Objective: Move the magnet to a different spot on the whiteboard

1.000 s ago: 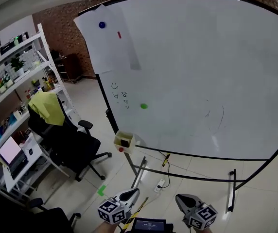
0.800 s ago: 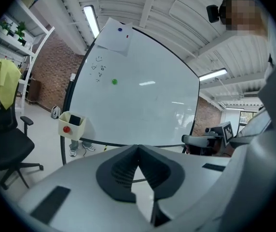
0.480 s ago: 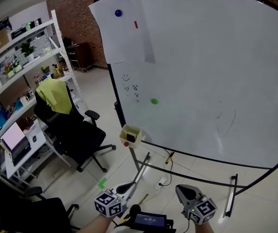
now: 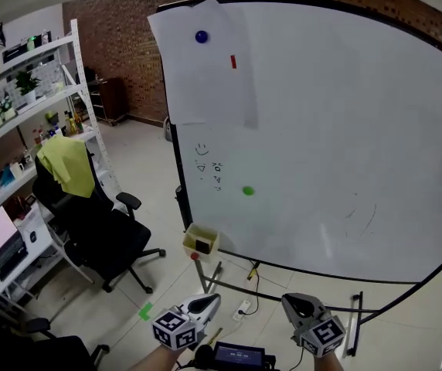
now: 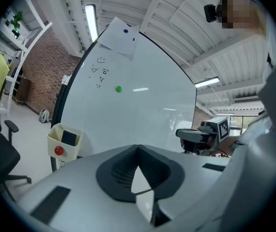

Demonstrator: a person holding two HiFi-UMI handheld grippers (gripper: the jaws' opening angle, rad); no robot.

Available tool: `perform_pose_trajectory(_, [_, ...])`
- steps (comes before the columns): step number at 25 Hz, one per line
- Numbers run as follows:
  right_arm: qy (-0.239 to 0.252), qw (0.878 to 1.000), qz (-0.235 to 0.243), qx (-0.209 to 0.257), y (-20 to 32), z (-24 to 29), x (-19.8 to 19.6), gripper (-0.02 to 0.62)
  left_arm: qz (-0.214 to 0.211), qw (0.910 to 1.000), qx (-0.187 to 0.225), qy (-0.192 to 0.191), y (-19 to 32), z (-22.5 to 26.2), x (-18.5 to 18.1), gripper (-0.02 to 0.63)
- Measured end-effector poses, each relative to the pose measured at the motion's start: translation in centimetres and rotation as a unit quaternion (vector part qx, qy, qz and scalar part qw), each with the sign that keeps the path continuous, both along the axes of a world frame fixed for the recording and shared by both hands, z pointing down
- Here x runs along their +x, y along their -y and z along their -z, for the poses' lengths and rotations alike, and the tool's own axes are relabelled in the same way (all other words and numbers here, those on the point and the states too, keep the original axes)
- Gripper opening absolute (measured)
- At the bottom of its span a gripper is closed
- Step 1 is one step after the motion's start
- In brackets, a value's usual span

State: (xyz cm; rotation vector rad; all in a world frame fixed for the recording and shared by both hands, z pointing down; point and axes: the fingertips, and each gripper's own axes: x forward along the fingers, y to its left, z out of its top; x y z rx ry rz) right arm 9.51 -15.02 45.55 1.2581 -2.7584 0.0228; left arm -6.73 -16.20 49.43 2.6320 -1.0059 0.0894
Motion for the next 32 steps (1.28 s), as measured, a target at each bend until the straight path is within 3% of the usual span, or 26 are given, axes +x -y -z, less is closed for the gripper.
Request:
perform_pose_trajectory(5, [0.003,1.000,-0.008,0.012,3.7,2.2,-3.2,0.015,-0.024,0.9996,0.015,-0.004,3.0,0.8,-2.7,0.023])
perform_pose_trajectory(9, [-0.034,0.999,-0.013,0.014,7.2,2.3,-5.8,0.015,-0.042,0.9988,0.022,-0.007,5.8,0.5,-4.8,0.023])
perform_pose_trajectory(13, [-0.045,0.999,-0.021,0.021,9.6,3.3,-8.3,0.015,-0.093,0.9947,0.043,-0.002,6.8,1.3,-5.9,0.023])
perform_pose_trajectory(17, [-0.107,0.994,-0.013,0.035,12.2,4.4,-11.2,0.015,-0.114,0.9916,0.060,-0.010,9.1,2.2,-6.9,0.023])
perform_pose_trajectory(22, [-0.186,0.980,-0.010,0.077,14.9,4.9,-13.7,0.015,-0.138,0.9881,0.066,-0.012,10.6,2.1,-7.8,0.023])
perform_pose_trajectory(28, [-0.271,0.955,-0.034,0.115,18.7,6.8,-14.6,0.016,-0.137,0.9879,0.071,-0.015,12.1,1.9,-9.3,0.023])
perform_pose_trajectory(32, [-0.333,0.933,-0.063,0.124,21.4,7.4,-14.2,0.017,-0.142,0.9880,0.057,-0.021,12.9,1.2,-9.2,0.023])
